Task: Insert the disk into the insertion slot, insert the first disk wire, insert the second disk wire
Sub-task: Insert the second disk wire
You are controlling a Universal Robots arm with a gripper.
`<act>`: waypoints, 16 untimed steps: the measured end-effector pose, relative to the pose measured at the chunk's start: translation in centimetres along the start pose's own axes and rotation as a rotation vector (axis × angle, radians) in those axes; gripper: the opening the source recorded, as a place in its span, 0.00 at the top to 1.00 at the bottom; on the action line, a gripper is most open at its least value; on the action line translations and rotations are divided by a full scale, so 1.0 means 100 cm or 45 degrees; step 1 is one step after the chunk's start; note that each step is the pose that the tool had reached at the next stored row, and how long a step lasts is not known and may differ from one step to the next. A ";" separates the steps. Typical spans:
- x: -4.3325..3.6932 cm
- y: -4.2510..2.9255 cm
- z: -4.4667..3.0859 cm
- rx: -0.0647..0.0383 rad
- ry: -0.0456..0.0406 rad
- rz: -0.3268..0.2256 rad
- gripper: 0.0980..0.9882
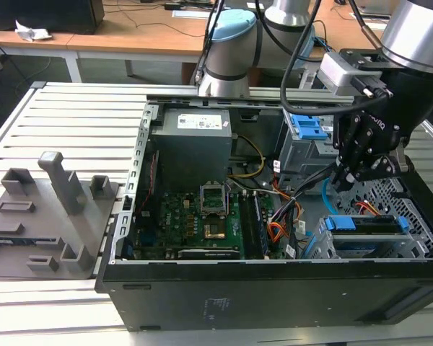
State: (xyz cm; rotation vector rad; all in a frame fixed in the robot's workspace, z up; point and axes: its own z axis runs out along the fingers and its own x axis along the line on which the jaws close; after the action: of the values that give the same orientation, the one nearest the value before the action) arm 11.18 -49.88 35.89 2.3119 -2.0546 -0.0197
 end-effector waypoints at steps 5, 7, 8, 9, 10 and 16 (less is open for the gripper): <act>0.0131 0.0016 0.0002 0.000 0.000 0.000 0.93; 0.0207 0.0025 0.0004 0.000 0.000 0.000 0.93; 0.0249 0.0030 0.0005 0.000 0.000 0.000 0.93; 0.0319 0.0038 0.0007 0.000 0.001 0.000 0.93; 0.0379 0.0045 0.0009 0.000 0.000 0.000 0.93; 0.0640 0.0075 0.0017 0.000 0.000 0.000 0.93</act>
State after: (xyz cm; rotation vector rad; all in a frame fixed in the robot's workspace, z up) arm 11.18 -56.33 35.90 2.3117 -2.0544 -0.0193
